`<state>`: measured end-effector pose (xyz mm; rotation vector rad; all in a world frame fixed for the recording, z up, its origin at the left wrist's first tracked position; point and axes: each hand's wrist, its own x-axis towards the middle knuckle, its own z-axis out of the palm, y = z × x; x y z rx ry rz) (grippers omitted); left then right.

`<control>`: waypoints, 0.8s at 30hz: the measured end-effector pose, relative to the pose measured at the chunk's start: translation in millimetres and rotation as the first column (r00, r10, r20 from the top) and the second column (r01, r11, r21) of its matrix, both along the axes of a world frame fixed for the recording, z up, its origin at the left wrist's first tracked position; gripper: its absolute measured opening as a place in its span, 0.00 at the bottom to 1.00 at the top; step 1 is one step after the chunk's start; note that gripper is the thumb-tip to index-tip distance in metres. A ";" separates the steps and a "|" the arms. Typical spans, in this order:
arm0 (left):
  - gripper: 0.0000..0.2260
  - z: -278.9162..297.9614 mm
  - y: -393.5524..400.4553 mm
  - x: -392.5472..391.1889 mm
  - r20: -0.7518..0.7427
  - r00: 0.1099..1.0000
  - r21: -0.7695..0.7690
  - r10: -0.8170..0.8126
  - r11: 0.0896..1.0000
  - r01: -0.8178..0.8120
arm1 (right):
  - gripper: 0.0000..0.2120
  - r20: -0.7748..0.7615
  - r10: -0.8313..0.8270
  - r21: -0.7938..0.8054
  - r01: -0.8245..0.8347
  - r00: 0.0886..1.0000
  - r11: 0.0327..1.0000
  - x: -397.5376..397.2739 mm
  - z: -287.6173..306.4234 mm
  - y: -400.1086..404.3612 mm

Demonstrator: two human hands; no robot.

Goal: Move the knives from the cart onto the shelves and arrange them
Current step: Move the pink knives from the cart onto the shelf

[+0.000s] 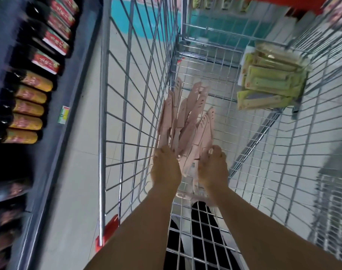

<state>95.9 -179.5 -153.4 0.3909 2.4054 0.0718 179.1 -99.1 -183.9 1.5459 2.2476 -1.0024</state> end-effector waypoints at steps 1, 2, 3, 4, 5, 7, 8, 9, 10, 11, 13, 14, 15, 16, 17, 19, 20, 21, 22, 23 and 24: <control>0.18 -1.1 0.3 -0.3 -0.005 1.000 -0.002 -0.007 1.000 0.007 | 0.15 -0.007 -0.040 -0.014 0.040 0.999 0.999 1.5 0.1 2.3; 0.17 -2.5 1.1 -0.7 -0.007 1.000 0.003 0.008 1.000 -0.008 | 0.14 -0.013 -0.058 -0.023 0.058 0.998 0.998 2.5 -0.4 3.7; 0.17 -3.3 2.7 -1.0 -0.002 1.000 0.010 0.029 1.000 -0.029 | 0.14 -0.018 -0.072 -0.034 0.071 0.997 0.997 3.0 -1.0 4.3; 0.16 -3.6 4.6 -1.2 -0.001 0.999 0.023 0.045 0.999 -0.045 | 0.13 -0.013 -0.089 -0.042 0.089 0.996 0.995 2.0 -2.7 4.7; 0.15 -3.8 6.6 -1.3 -0.004 0.999 0.026 0.044 0.999 -0.044 | 0.12 0.008 -0.103 -0.040 0.103 0.995 0.994 1.1 -3.9 5.0; 0.14 -3.7 9.3 -0.8 -0.004 0.999 0.031 0.045 0.999 -0.044 | 0.10 0.050 -0.115 -0.026 0.116 0.992 0.993 -0.7 -7.1 5.4; 0.13 -3.8 9.9 -0.5 -0.002 0.999 0.034 0.053 0.998 -0.053 | 0.10 0.069 -0.117 -0.021 0.118 0.991 0.993 -1.1 -8.0 5.5; 0.12 -3.8 9.8 -0.4 0.000 0.998 0.036 0.067 0.997 -0.067 | 0.10 0.083 -0.121 -0.026 0.124 0.989 0.992 -1.6 -7.7 5.8; 0.12 -3.7 9.4 0.1 0.003 0.997 0.035 0.072 0.997 -0.072 | 0.09 0.092 -0.125 -0.031 0.128 0.988 0.991 -1.8 -7.0 6.5; 0.12 -3.3 8.7 1.1 0.008 0.997 0.036 0.077 0.996 -0.077 | 0.10 0.095 -0.125 -0.031 0.128 0.988 0.991 -1.9 -6.1 7.6; 0.12 -2.5 7.2 3.0 0.026 0.995 0.055 0.096 0.994 -0.097 | 0.11 0.099 -0.119 -0.019 0.121 0.988 0.992 -2.2 -4.0 10.6; 0.13 -1.4 6.5 3.2 0.036 0.993 0.069 0.111 0.991 -0.114 | 0.11 0.095 -0.114 -0.011 0.116 0.989 0.993 -2.4 -3.9 12.4; 0.14 -0.2 6.0 2.8 0.047 0.991 0.083 0.126 0.988 -0.129 | 0.11 0.083 -0.111 -0.004 0.112 0.990 0.994 -2.0 -3.5 13.7; 0.15 0.8 5.8 2.0 0.063 0.989 0.096 0.137 0.985 -0.142 | 0.09 0.073 -0.107 0.000 0.108 0.992 0.994 -0.9 -3.7 15.4; 0.16 1.8 6.0 0.9 0.082 0.986 0.111 0.148 0.981 -0.156 | 0.08 0.071 -0.102 0.001 0.102 0.992 0.995 0.4 -3.1 16.5; 0.19 3.8 8.1 -1.1 0.117 0.978 0.139 0.170 0.973 -0.186 | 0.07 0.071 -0.097 -0.002 0.097 0.993 0.995 3.0 0.4 18.1; 0.21 4.6 10.3 -1.9 0.122 0.975 0.150 0.186 0.968 -0.203 | 0.08 0.063 -0.092 -0.001 0.093 0.994 0.996 4.3 2.7 18.6; 0.23 4.8 13.0 -2.8 0.112 0.973 0.161 0.202 0.963 -0.218 | 0.09 0.056 -0.085 0.003 0.085 0.995 0.996 5.6 5.2 18.7; 0.24 4.9 16.4 -3.7 0.085 0.973 0.169 0.212 0.960 -0.224 | 0.10 0.049 -0.077 0.011 0.077 0.996 0.997 6.8 7.5 18.7; 0.25 4.3 20.1 -4.9 0.053 0.976 0.169 0.213 0.961 -0.219 | 0.10 0.044 -0.071 0.016 0.070 0.997 0.997 8.2 9.3 18.8; 0.27 3.3 25.0 -6.6 0.026 0.980 0.157 0.199 0.967 -0.200 | 0.10 0.042 -0.065 0.019 0.064 0.997 0.998 9.5 10.2 19.2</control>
